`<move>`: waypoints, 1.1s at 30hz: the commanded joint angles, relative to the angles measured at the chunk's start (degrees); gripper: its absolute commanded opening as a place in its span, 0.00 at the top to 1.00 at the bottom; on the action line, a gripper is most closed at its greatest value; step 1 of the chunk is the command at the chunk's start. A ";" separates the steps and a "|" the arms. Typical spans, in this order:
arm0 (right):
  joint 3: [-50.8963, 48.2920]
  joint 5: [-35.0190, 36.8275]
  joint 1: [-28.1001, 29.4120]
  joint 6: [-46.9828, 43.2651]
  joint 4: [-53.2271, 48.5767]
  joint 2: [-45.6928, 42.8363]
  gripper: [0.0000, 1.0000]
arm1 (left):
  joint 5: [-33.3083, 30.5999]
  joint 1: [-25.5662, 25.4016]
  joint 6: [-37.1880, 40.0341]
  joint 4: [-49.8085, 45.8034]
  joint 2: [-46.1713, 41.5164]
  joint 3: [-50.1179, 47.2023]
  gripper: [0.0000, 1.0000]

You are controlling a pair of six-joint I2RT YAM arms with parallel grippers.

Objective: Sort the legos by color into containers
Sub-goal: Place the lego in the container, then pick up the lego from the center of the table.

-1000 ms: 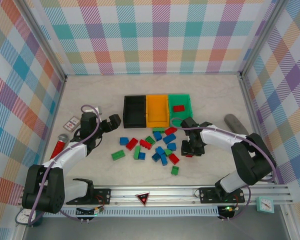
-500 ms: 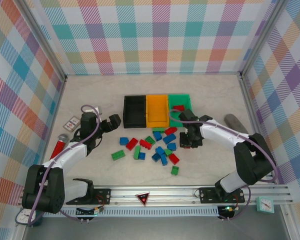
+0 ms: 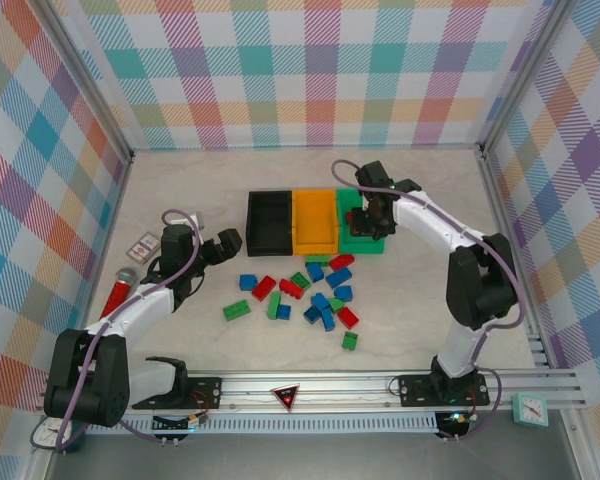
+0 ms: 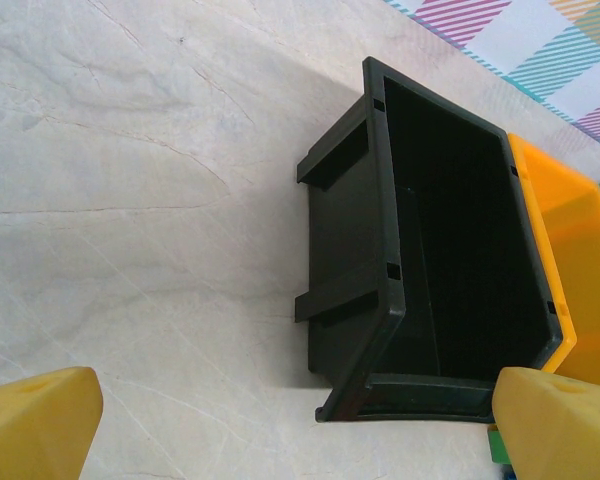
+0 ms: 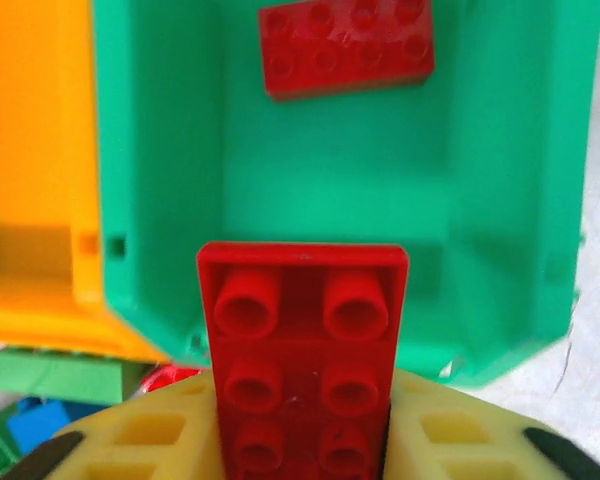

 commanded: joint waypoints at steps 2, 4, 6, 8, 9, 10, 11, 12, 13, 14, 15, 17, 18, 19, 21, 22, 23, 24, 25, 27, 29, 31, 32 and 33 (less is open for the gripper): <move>4.60 -0.87 -0.48 -2.19 -3.43 2.92 0.43 | 0.18 -0.65 1.17 0.03 -0.20 1.35 0.00; 3.67 -2.14 -0.50 -1.75 -2.83 2.24 0.43 | 0.11 -0.66 1.17 -0.08 -0.14 1.42 0.00; 1.68 -2.89 -0.45 -1.24 -1.72 0.47 0.43 | 0.15 -0.69 1.17 -0.02 0.00 1.36 0.00; -0.52 -3.83 -0.50 -0.86 -0.81 -1.72 0.43 | 0.25 -0.63 1.19 0.16 0.26 1.35 0.00; -1.74 -4.29 -0.50 -0.87 -0.40 -2.87 0.43 | 0.36 -0.67 1.10 0.27 0.34 1.33 0.00; -3.19 -4.83 -0.46 -0.80 0.30 -4.19 0.43 | 0.37 -0.67 1.06 0.36 0.50 1.35 0.00; -4.92 -5.16 -0.41 -0.77 1.00 -5.71 0.43 | 0.37 -0.66 1.01 0.49 0.57 1.35 0.00; -6.24 -5.36 -0.41 -0.77 1.60 -7.03 0.43 | 0.37 -0.65 0.94 0.54 0.60 1.27 0.00; -8.15 -5.36 -0.42 -0.92 2.49 -8.44 0.42 | 0.33 -0.65 0.82 0.77 0.45 1.06 0.00; -9.95 -5.36 -0.43 -1.30 3.49 -9.93 0.42 | 0.33 -0.69 0.64 1.12 0.19 0.77 0.00; -11.76 -5.31 -0.42 -1.65 4.66 -11.23 0.42 | 0.29 -0.67 0.51 1.32 -0.05 0.61 0.00; -15.85 -5.01 -0.45 -2.15 7.59 -14.14 0.42 | -0.56 -0.74 0.58 1.03 -0.73 0.48 0.00; -17.30 -5.02 -0.51 -2.39 8.87 -15.13 0.42 | -1.20 -0.74 0.69 0.68 -1.03 0.47 0.00; -19.14 -5.11 -0.43 -2.67 10.39 -16.27 0.42 | -2.20 -0.80 0.80 -0.05 -1.59 0.64 0.00; -21.99 -5.44 -0.49 -2.68 13.25 -17.94 0.42 | -3.63 -0.78 0.86 -2.58 -2.59 1.52 0.00; -23.50 -6.04 -0.47 -2.67 14.87 -18.52 0.42 | -4.00 -0.74 1.17 -4.27 -3.47 2.26 0.00; -24.86 -6.70 -0.43 -2.76 16.66 -18.86 0.42 | -4.91 -0.82 1.31 -5.62 -4.52 2.65 0.00; -25.97 -7.23 -0.42 -3.10 17.94 -19.15 0.42 | -6.50 -0.74 1.13 -6.49 -5.52 2.65 0.00; -26.62 -7.32 -0.42 -3.63 18.64 -19.24 0.41 | -7.87 -0.82 0.88 -7.15 -6.34 2.67 0.00; -27.42 -6.31 -0.48 -5.36 19.14 -19.36 0.41 | -8.92 -0.78 0.47 -9.79 -7.99 2.99 0.00; -28.77 -4.84 -0.49 -6.12 20.22 -20.47 0.41 | -8.49 -0.82 -0.68 -13.37 -9.51 3.41 0.00; -31.34 -6.10 -0.50 -5.49 23.54 -22.36 0.41 | -7.08 -0.99 -1.85 -16.09 -11.57 3.13 0.00; -32.84 -7.28 -0.50 -5.41 25.90 -23.15 0.41 | -6.77 -1.17 -2.59 -18.16 -12.71 3.03 0.00; -34.31 -8.07 -0.49 -4.94 27.93 -23.77 0.41 | -6.54 -1.33 -3.34 -20.24 -14.18 2.98 0.00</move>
